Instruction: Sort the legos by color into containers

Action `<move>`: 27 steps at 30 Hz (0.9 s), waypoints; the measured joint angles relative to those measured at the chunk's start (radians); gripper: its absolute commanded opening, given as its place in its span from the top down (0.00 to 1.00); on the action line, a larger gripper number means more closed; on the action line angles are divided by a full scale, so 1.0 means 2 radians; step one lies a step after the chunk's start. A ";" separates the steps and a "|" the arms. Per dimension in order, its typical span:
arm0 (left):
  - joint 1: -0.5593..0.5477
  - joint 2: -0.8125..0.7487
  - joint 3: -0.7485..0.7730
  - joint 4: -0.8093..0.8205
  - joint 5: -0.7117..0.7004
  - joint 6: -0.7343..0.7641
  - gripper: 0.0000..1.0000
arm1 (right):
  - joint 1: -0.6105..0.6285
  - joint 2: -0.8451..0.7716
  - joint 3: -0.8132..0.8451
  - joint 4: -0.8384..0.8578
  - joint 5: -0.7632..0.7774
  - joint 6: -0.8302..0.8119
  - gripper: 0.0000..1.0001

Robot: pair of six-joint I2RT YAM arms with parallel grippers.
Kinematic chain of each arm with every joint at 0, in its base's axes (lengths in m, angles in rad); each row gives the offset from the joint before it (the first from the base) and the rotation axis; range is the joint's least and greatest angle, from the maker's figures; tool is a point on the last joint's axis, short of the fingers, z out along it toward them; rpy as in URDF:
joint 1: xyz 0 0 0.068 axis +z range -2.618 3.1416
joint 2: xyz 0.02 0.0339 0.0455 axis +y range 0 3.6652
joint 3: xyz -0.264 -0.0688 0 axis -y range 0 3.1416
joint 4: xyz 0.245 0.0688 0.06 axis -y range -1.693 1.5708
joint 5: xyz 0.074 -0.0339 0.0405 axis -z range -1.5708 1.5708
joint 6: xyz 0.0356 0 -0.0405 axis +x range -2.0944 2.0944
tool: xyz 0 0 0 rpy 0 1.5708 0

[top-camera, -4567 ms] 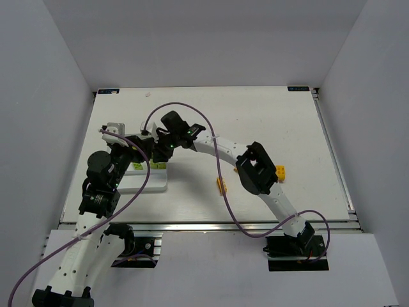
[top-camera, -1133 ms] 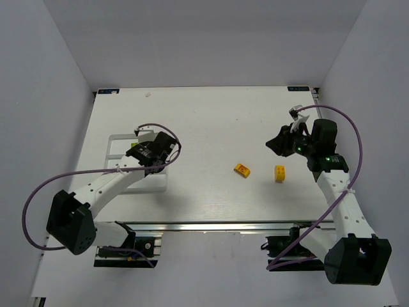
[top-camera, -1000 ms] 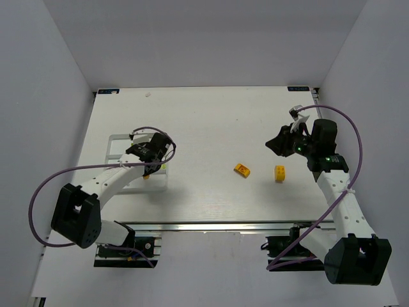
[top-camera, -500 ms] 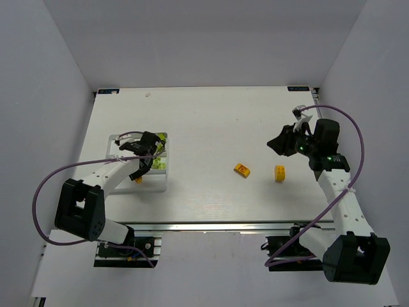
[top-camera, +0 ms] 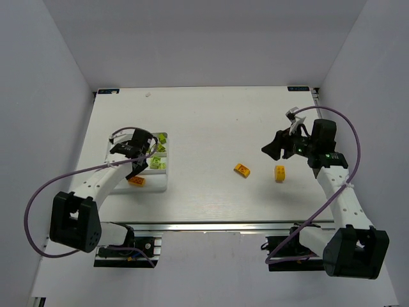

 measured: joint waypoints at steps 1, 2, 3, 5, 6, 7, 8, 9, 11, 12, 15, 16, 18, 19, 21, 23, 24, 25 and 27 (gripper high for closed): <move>0.000 -0.009 0.000 0.005 0.008 0.011 0.63 | 0.002 0.005 0.000 -0.006 -0.003 -0.016 0.34; 0.000 -0.021 -0.003 0.016 0.028 0.031 0.70 | 0.004 0.010 0.000 -0.010 -0.005 -0.034 0.32; 0.000 -0.039 -0.009 0.046 0.069 0.071 0.72 | 0.010 0.017 0.000 -0.014 -0.004 -0.054 0.32; 0.000 -0.093 -0.040 0.100 0.141 0.121 0.60 | 0.028 0.037 0.001 -0.026 0.004 -0.086 0.31; 0.000 -0.121 -0.056 0.126 0.180 0.149 0.49 | 0.040 0.049 0.002 -0.032 0.012 -0.098 0.30; 0.000 -0.149 -0.072 0.152 0.220 0.174 0.38 | 0.055 0.063 0.003 -0.038 0.025 -0.110 0.28; 0.000 -0.172 -0.084 0.174 0.255 0.195 0.30 | 0.068 0.074 0.003 -0.043 0.040 -0.120 0.27; -0.001 -0.190 -0.090 0.195 0.288 0.213 0.21 | 0.084 0.086 0.003 -0.046 0.055 -0.130 0.26; -0.004 -0.204 -0.090 0.227 0.337 0.245 0.16 | 0.116 0.105 0.003 -0.047 0.090 -0.142 0.24; -0.004 -0.205 -0.089 0.241 0.357 0.259 0.15 | 0.134 0.113 0.003 -0.047 0.107 -0.147 0.25; -0.005 -0.206 -0.089 0.257 0.392 0.294 0.13 | 0.182 0.145 0.004 -0.042 0.162 -0.157 0.24; -0.005 -0.209 -0.090 0.259 0.396 0.302 0.12 | 0.196 0.160 0.004 -0.040 0.180 -0.160 0.24; -0.005 -0.223 -0.094 0.265 0.399 0.312 0.12 | 0.217 0.190 0.006 -0.037 0.213 -0.166 0.24; -0.005 -0.234 -0.097 0.266 0.400 0.316 0.12 | 0.223 0.204 0.008 -0.036 0.225 -0.168 0.24; -0.005 -0.260 -0.101 0.267 0.399 0.322 0.12 | 0.230 0.230 0.014 -0.036 0.249 -0.170 0.24; -0.005 -0.286 -0.104 0.272 0.394 0.324 0.12 | 0.235 0.247 0.021 -0.035 0.264 -0.172 0.26; -0.005 -0.298 -0.104 0.275 0.391 0.325 0.12 | 0.237 0.252 0.023 -0.034 0.269 -0.174 0.28; -0.004 -0.308 -0.105 0.277 0.389 0.326 0.12 | 0.239 0.257 0.026 -0.034 0.274 -0.175 0.29; -0.004 -0.322 -0.104 0.280 0.382 0.326 0.12 | 0.243 0.265 0.032 -0.034 0.281 -0.178 0.36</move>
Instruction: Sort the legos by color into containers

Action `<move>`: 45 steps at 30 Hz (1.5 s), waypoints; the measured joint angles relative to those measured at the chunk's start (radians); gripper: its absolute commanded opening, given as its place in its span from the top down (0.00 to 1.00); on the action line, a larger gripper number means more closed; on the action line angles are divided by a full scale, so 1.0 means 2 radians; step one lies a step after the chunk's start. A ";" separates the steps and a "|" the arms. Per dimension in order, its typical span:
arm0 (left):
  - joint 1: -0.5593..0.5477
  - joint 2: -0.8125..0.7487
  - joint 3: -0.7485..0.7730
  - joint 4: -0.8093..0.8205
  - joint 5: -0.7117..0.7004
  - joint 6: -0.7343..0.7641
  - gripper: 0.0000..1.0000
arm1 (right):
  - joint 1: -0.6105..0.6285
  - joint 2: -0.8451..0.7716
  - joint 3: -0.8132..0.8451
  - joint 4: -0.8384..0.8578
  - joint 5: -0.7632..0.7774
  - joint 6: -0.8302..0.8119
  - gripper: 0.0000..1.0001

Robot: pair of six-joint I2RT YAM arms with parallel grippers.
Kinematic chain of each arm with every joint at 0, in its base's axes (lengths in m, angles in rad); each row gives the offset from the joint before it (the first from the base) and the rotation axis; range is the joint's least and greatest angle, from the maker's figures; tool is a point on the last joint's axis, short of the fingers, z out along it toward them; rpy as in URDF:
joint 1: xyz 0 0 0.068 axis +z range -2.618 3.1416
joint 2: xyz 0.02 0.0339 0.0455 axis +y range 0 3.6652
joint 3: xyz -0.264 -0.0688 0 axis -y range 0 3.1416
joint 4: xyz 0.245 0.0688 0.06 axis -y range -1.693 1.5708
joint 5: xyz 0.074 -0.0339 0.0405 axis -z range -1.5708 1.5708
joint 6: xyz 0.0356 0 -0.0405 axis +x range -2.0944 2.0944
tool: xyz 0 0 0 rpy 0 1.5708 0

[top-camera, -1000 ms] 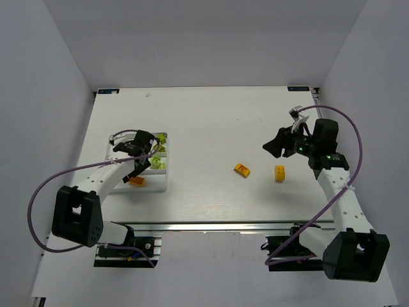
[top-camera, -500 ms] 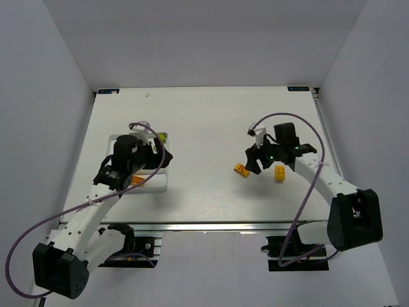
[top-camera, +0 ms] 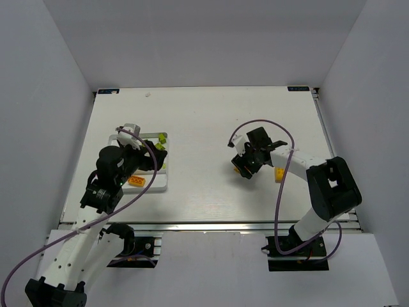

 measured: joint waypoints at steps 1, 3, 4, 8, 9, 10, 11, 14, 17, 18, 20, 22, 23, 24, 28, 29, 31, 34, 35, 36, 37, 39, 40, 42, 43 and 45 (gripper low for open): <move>0.000 -0.007 0.000 0.001 -0.003 0.000 0.12 | 0.003 0.003 0.002 0.000 0.002 -0.002 0.40; 0.000 -0.013 0.000 0.002 -0.008 0.000 0.12 | 0.007 0.010 0.005 0.001 0.005 -0.005 0.54; 0.000 -0.015 0.000 0.002 -0.011 0.000 0.12 | 0.010 0.014 0.006 0.001 0.005 -0.007 0.59; 0.000 -0.023 -0.002 0.001 -0.023 0.000 0.12 | 0.016 0.023 0.020 -0.007 0.002 -0.015 1.00; 0.000 -0.027 -0.002 0.001 -0.027 -0.001 0.12 | 0.017 0.024 0.025 -0.010 0.000 -0.021 1.00; 0.000 -0.032 -0.002 0.001 -0.033 -0.001 0.12 | 0.019 0.024 0.030 -0.014 -0.006 -0.028 1.00; 0.000 -0.038 -0.002 0.001 -0.037 -0.001 0.12 | 0.021 0.023 0.034 -0.020 -0.011 -0.033 1.00; 0.000 -0.065 -0.009 0.006 -0.050 -0.001 0.12 | 0.037 0.018 0.065 -0.055 -0.033 -0.052 1.00; 0.000 -0.093 -0.015 0.010 -0.064 -0.003 0.12 | 0.070 0.021 0.146 -0.099 -0.057 -0.064 1.00; 0.000 -0.103 -0.018 0.013 -0.069 -0.004 0.12 | 0.083 0.027 0.179 -0.111 -0.065 -0.067 1.00; 0.000 -0.121 -0.024 0.019 -0.080 -0.005 0.12 | 0.113 0.048 0.253 -0.118 -0.082 -0.070 1.00; 0.000 -0.141 -0.031 0.024 -0.090 -0.005 0.12 | 0.143 0.084 0.325 -0.120 -0.100 -0.070 1.00; 0.000 -0.150 -0.033 0.026 -0.094 -0.005 0.12 | 0.154 0.102 0.352 -0.119 -0.106 -0.070 1.00; 0.000 -0.159 -0.036 0.027 -0.098 -0.005 0.12 | 0.168 0.126 0.383 -0.125 -0.114 -0.069 1.00; 0.000 -0.189 -0.042 0.035 -0.114 -0.005 0.12 | 0.209 0.244 0.513 -0.146 -0.134 -0.063 1.00; 0.000 -0.193 -0.042 0.037 -0.117 -0.005 0.12 | 0.216 0.271 0.541 -0.147 -0.136 -0.061 1.00; 0.000 -0.199 -0.042 0.041 -0.122 -0.005 0.12 | 0.231 0.323 0.593 -0.151 -0.139 -0.057 1.00; 0.000 -0.205 -0.043 0.046 -0.128 -0.005 0.12 | 0.249 0.358 0.611 -0.150 -0.138 -0.054 1.00; 0.000 -0.206 -0.043 0.046 -0.129 -0.005 0.12 | 0.254 0.364 0.611 -0.152 -0.138 -0.053 1.00; 0.000 -0.207 -0.043 0.047 -0.130 -0.005 0.12 | 0.260 0.367 0.611 -0.151 -0.138 -0.053 1.00; 0.000 -0.207 -0.043 0.047 -0.130 -0.005 0.12 | 0.266 0.369 0.611 -0.150 -0.138 -0.052 1.00; 0.000 -0.208 -0.044 0.047 -0.130 -0.005 0.12 | 0.275 0.371 0.612 -0.143 -0.138 -0.051 1.00; 0.000 -0.208 -0.044 0.046 -0.130 -0.005 0.12 | 0.282 0.372 0.612 -0.140 -0.138 -0.050 0.99; 0.000 -0.208 -0.044 0.046 -0.130 -0.005 0.12 | 0.291 0.373 0.612 -0.132 -0.137 -0.047 0.98; 0.000 -0.210 -0.044 0.046 -0.129 -0.005 0.12 | 0.296 0.374 0.612 -0.127 -0.137 -0.045 0.97; 0.000 -0.212 -0.044 0.047 -0.129 -0.005 0.12 | 0.304 0.379 0.615 -0.119 -0.137 -0.042 0.94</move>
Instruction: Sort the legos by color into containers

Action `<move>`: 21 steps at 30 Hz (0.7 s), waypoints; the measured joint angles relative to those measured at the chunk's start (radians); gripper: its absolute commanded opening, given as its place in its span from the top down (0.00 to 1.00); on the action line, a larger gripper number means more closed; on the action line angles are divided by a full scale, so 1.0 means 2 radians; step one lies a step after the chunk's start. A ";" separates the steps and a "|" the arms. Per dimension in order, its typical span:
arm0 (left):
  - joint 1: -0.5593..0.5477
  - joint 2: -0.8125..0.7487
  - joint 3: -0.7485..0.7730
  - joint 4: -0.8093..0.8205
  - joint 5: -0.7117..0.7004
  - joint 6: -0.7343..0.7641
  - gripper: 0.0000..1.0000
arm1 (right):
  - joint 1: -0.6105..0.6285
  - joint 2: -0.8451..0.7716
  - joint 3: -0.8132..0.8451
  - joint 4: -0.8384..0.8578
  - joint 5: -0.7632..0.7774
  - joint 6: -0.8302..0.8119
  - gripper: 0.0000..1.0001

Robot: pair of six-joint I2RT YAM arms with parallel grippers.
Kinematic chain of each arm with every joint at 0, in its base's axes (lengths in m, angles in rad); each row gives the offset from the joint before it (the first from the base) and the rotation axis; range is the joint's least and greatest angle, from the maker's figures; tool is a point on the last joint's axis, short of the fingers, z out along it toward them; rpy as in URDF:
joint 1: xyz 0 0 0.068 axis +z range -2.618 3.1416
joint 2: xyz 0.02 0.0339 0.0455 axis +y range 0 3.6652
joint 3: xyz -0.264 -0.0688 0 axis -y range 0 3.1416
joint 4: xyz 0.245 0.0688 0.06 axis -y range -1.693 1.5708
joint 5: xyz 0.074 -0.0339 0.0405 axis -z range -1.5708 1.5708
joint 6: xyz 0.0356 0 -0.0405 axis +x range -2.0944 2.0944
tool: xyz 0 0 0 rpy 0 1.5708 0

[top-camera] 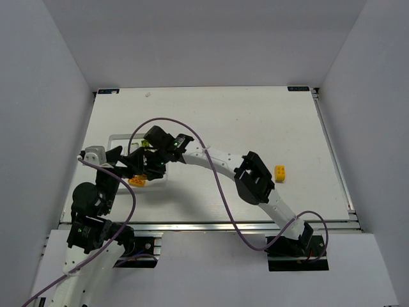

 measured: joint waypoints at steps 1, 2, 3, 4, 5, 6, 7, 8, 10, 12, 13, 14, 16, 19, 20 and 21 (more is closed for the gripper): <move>0.000 -0.001 0.000 0.000 0.000 0.000 0.12 | 0.003 0.003 0.002 0.004 0.001 0.001 0.93; 0.000 -0.001 0.000 0.001 0.000 0.000 0.12 | 0.005 0.008 0.005 0.008 0.002 0.001 0.92; 0.000 -0.002 0.000 0.001 0.000 0.000 0.12 | 0.007 0.012 0.007 0.012 0.004 0.002 0.92; 0.000 -0.002 0.000 0.001 0.000 0.000 0.12 | 0.009 0.015 0.007 0.016 0.007 0.003 0.91; 0.000 -0.002 0.000 0.001 0.000 0.000 0.12 | 0.010 0.019 0.007 0.019 0.011 0.005 0.90; 0.000 -0.002 0.000 0.001 0.000 0.000 0.12 | 0.011 0.022 0.007 0.023 0.014 0.007 0.90; 0.000 -0.002 0.000 0.001 0.000 0.000 0.12 | 0.012 0.025 0.007 0.027 0.017 0.010 0.89; 0.000 -0.003 0.000 0.001 0.000 0.000 0.12 | 0.013 0.028 0.007 0.032 0.021 0.012 0.88; 0.000 -0.003 0.000 0.002 0.000 0.000 0.12 | 0.013 0.034 0.008 0.038 0.028 0.016 0.84; 0.000 -0.003 0.000 0.002 0.000 0.000 0.12 | 0.014 0.037 0.009 0.044 0.033 0.018 0.73; 0.000 -0.003 -0.001 0.002 0.000 0.000 0.12 | 0.014 0.038 0.009 0.046 0.035 0.018 0.61; 0.000 -0.003 -0.001 0.002 0.000 0.000 0.12 | 0.014 0.039 0.009 0.047 0.037 0.019 0.54; 0.000 -0.003 -0.001 0.002 0.000 0.000 0.12 | 0.014 0.039 0.009 0.050 0.038 0.023 0.42; 0.000 -0.003 -0.001 0.002 0.000 0.000 0.12 | 0.013 0.039 0.009 0.058 0.039 0.026 0.37; 0.000 -0.003 -0.001 0.002 0.000 0.000 0.12 | 0.013 0.039 0.009 0.059 0.039 0.027 0.36; 0.000 -0.003 -0.001 0.002 0.000 0.000 0.12 | 0.013 0.039 0.009 0.060 0.039 0.028 0.35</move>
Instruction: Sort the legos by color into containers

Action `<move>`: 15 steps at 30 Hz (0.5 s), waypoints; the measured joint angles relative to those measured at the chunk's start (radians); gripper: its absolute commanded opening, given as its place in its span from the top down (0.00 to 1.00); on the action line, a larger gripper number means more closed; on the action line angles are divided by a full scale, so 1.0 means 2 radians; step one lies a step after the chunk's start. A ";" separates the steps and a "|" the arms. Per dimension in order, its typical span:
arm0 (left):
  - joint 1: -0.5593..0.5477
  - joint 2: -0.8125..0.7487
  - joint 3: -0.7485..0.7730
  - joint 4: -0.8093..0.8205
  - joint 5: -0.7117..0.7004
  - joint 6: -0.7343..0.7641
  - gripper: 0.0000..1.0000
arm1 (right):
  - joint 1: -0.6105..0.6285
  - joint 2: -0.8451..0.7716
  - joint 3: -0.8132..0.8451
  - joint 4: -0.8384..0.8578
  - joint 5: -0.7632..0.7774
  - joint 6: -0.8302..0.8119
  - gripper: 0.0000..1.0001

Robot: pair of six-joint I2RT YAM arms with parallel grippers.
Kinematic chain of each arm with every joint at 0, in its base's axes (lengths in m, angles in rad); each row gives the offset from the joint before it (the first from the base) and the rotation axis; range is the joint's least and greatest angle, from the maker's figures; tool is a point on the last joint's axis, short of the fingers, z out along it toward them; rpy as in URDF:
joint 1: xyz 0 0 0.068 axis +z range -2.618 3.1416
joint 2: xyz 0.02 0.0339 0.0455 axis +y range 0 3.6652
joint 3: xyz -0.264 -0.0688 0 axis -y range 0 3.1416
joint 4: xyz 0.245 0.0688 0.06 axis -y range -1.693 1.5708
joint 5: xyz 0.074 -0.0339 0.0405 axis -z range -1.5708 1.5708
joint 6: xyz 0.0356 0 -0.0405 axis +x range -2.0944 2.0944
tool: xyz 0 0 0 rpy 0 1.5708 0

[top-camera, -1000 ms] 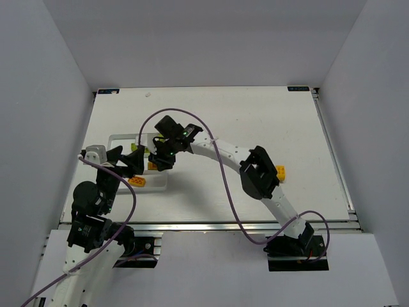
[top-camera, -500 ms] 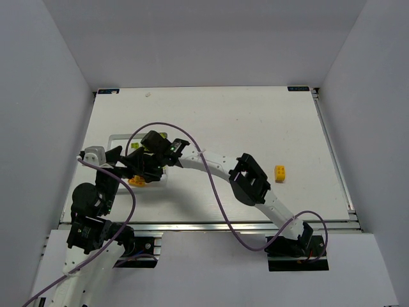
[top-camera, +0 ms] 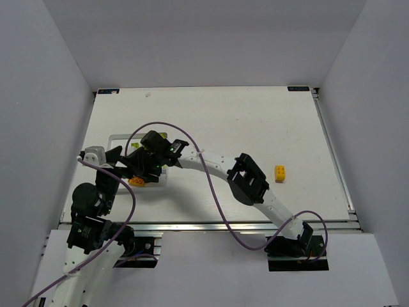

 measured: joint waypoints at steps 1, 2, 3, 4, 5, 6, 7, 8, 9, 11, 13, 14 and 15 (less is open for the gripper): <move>0.000 0.000 0.000 0.000 0.000 0.000 0.12 | 0.000 0.000 0.000 0.000 0.000 0.001 0.35; 0.000 0.000 -0.001 0.001 0.000 0.000 0.12 | 0.000 0.000 -0.001 0.001 0.000 0.002 0.35; 0.000 -0.001 -0.001 0.001 0.000 0.000 0.12 | 0.000 -0.001 -0.002 0.001 0.001 0.002 0.35; 0.000 -0.002 -0.002 0.001 0.000 0.000 0.12 | -0.001 -0.003 -0.005 0.003 0.003 0.003 0.36; 0.000 -0.002 -0.003 0.001 0.000 0.000 0.11 | -0.001 -0.008 -0.012 0.006 0.006 0.005 0.36; 0.000 -0.003 -0.003 0.001 0.000 0.000 0.11 | -0.003 -0.017 -0.026 0.007 0.012 0.009 0.39; 0.000 -0.003 -0.003 0.001 0.000 0.000 0.11 | -0.004 -0.031 -0.045 0.007 0.017 0.014 0.40; 0.000 -0.004 -0.003 0.001 0.000 0.000 0.12 | -0.006 -0.045 -0.062 0.008 0.023 0.020 0.42; 0.000 -0.004 -0.004 0.001 0.001 0.000 0.12 | -0.010 -0.069 -0.091 0.008 0.027 0.028 0.46; 0.000 -0.006 -0.004 0.001 0.002 0.000 0.12 | -0.023 -0.118 -0.143 0.008 0.033 0.043 0.51; 0.000 -0.007 -0.004 0.001 0.004 0.000 0.12 | -0.048 -0.188 -0.215 0.019 0.036 0.059 0.62; 0.000 -0.007 -0.004 0.001 0.005 0.000 0.12 | -0.068 -0.227 -0.251 0.018 0.037 0.066 0.69; 0.000 -0.007 -0.005 0.001 0.007 0.000 0.12 | -0.090 -0.263 -0.282 0.021 0.039 0.075 0.87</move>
